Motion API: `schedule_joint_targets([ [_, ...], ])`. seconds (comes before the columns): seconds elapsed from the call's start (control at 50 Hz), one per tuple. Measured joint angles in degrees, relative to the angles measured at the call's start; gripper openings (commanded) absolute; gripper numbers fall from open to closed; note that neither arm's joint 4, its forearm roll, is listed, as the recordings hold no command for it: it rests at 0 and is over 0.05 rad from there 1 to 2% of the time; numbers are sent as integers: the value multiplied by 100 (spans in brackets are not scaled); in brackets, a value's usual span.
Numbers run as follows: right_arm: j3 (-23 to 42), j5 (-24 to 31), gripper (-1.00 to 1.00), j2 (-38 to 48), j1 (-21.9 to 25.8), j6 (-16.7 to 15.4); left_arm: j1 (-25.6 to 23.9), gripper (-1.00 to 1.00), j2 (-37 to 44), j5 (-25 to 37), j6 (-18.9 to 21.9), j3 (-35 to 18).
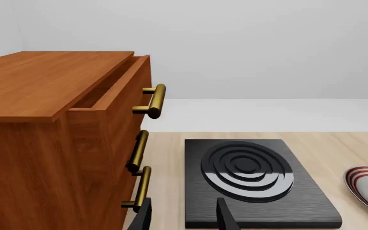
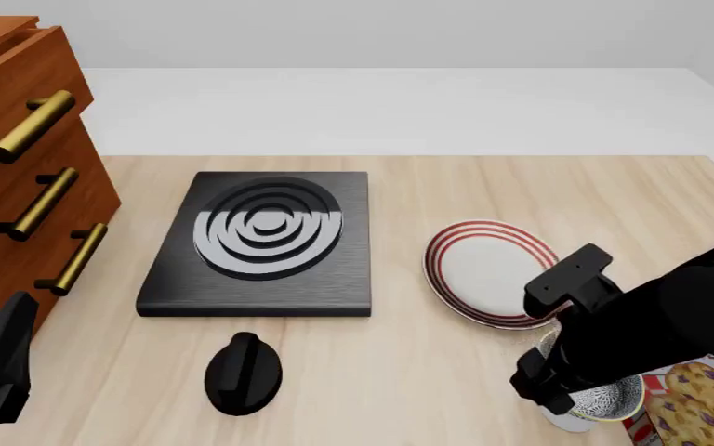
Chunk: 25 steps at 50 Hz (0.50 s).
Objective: Pick the akita bowl on the ramekin and place it on the plate.
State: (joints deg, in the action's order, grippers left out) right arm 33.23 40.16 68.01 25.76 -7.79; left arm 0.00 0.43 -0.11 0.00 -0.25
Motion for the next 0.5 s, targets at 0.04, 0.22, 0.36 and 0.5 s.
schedule_joint_targets([
  [0.04, -34, -27, 100, 16, -47, -41, 0, 100, 0, 0, 0, 0],
  [0.22, -133, -117, 100, 77, -196, -200, 0, 100, 0, 0, 0, 0],
  [0.36, -209, -170, 100, 78, -242, -248, 0, 100, 0, 0, 0, 0],
  [0.5, -245, -191, 100, 72, -253, -248, 0, 100, 0, 0, 0, 0],
])
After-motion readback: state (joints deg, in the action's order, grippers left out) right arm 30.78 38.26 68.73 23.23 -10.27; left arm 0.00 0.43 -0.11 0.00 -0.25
